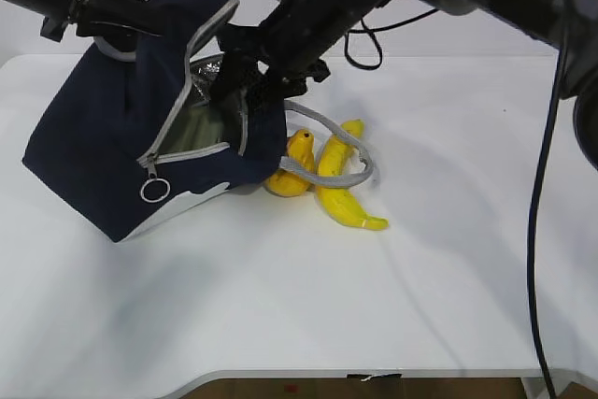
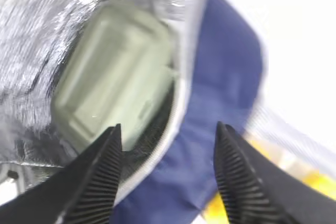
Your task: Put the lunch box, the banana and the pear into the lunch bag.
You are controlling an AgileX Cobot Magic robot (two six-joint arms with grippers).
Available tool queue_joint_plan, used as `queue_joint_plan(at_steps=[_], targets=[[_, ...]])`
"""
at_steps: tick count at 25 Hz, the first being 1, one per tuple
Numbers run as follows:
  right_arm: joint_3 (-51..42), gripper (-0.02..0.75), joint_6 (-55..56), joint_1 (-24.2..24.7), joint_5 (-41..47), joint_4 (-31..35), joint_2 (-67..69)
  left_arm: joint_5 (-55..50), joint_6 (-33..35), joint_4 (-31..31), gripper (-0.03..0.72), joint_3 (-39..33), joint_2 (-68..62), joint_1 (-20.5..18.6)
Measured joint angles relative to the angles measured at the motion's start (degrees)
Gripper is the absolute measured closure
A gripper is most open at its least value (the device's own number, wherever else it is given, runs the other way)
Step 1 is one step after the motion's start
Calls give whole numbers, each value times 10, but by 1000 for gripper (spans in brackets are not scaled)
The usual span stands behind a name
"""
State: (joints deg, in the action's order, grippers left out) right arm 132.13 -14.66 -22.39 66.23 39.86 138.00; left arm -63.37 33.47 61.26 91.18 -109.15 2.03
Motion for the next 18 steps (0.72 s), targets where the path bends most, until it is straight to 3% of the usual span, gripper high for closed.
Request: queue_joint_plan(at_steps=[6, 11, 18], targets=[[82, 283, 73, 0, 43, -126, 0, -1, 0, -9, 666, 0, 0, -5], [87, 298, 130, 0, 49, -144, -1, -6, -26, -17, 666, 0, 0, -35], [88, 300, 147, 0, 50, -162, -16, -17, -71, -93, 666, 0, 0, -68]])
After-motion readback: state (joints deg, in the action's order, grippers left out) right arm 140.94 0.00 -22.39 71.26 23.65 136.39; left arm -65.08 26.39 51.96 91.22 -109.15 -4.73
